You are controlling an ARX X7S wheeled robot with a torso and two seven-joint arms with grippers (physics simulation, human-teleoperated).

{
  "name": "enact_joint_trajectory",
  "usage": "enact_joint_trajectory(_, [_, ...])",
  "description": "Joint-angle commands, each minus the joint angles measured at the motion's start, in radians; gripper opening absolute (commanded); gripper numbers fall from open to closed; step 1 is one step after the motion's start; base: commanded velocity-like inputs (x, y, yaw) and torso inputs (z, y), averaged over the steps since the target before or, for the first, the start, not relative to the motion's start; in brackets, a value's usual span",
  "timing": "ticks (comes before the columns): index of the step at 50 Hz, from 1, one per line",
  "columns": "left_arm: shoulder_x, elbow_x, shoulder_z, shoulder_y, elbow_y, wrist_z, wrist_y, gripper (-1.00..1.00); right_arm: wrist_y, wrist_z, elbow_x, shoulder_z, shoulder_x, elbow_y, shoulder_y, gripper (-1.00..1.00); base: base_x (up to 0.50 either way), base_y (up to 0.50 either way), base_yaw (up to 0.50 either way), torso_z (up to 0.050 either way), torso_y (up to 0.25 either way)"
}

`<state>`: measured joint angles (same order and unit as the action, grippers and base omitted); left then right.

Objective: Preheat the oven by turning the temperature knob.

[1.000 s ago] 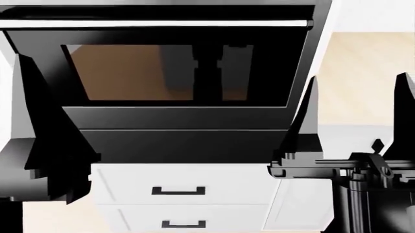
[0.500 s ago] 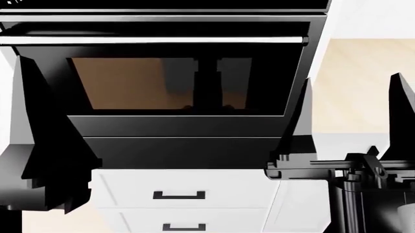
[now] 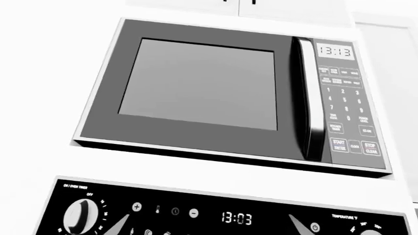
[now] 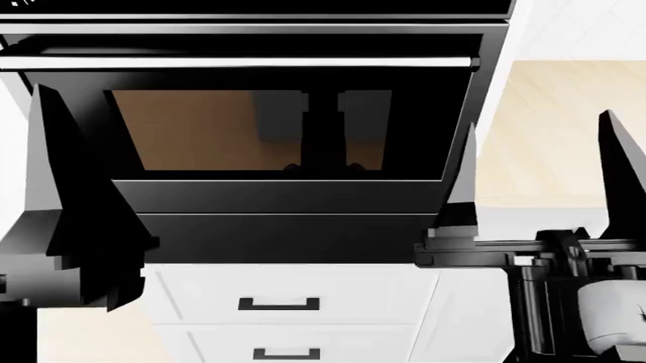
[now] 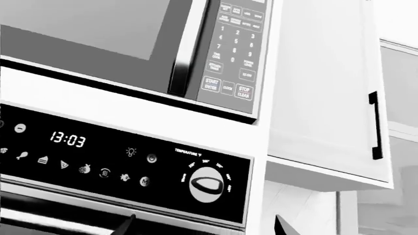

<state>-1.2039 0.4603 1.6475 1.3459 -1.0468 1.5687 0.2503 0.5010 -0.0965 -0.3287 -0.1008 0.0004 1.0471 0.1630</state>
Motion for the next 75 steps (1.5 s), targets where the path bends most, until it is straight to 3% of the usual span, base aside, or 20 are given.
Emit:
enact_joint_trajectory(1, [-0.002, 0.036, -0.046, -0.03, 0.001, -0.002, -0.021, 1.0, 0.142, -0.169, -0.289, -0.038, 0.0, 0.0, 0.1, 1.0, 0.0, 0.0, 0.0, 0.0, 0.0])
enact_joint_trajectory(11, [-0.006, 0.041, -0.046, -0.03, 0.0, -0.002, -0.023, 1.0, 0.344, -0.597, -0.804, -0.133, 0.0, 0.0, 0.338, 1.0, 0.0, 0.0, 0.0, 0.0, 0.0])
enact_joint_trajectory(13, [-0.005, 0.041, -0.049, -0.032, 0.0, -0.002, -0.025, 1.0, 0.321, -0.648, -0.913, -0.159, 0.0, 0.0, 0.327, 1.0, 0.0, 0.0, 0.0, 0.0, 0.0])
enact_joint_trajectory(24, [0.001, 0.045, -0.067, -0.046, 0.0, -0.001, -0.038, 1.0, 0.235, -0.745, -1.228, -0.197, 0.065, -0.089, 0.297, 1.0, 0.0, 0.0, 0.0, 0.0, 0.0])
enact_joint_trajectory(31, [0.0, 0.048, -0.056, -0.034, 0.0, -0.001, -0.036, 1.0, 0.169, -0.794, -1.268, -0.224, 0.137, -0.122, 0.306, 1.0, 0.0, 0.0, 0.0, 0.0, 0.0])
enact_joint_trajectory(36, [0.002, 0.055, -0.064, -0.04, 0.0, -0.001, -0.04, 1.0, 0.179, -0.875, -1.29, -0.213, 0.124, -0.141, 0.339, 1.0, 0.0, 0.0, 0.0, 0.0, 0.0])
enact_joint_trajectory(44, [0.002, 0.057, -0.068, -0.049, 0.001, -0.003, -0.045, 1.0, 0.147, -1.017, -1.311, -0.19, 0.159, -0.193, 0.484, 1.0, 0.0, 0.0, 0.0, 0.0, 0.0])
enact_joint_trajectory(57, [0.008, 0.05, -0.079, -0.075, 0.003, -0.01, -0.049, 1.0, 0.125, -1.081, -1.263, -0.149, 0.253, -0.251, 0.566, 1.0, 0.0, 0.0, 0.0, 0.0, 0.0])
enact_joint_trajectory(75, [0.023, 0.063, -0.098, -0.088, 0.011, -0.028, -0.056, 1.0, 0.084, -1.205, -1.251, -0.169, 0.259, -0.331, 0.748, 1.0, 0.0, 0.0, 0.0, 0.0, 0.0])
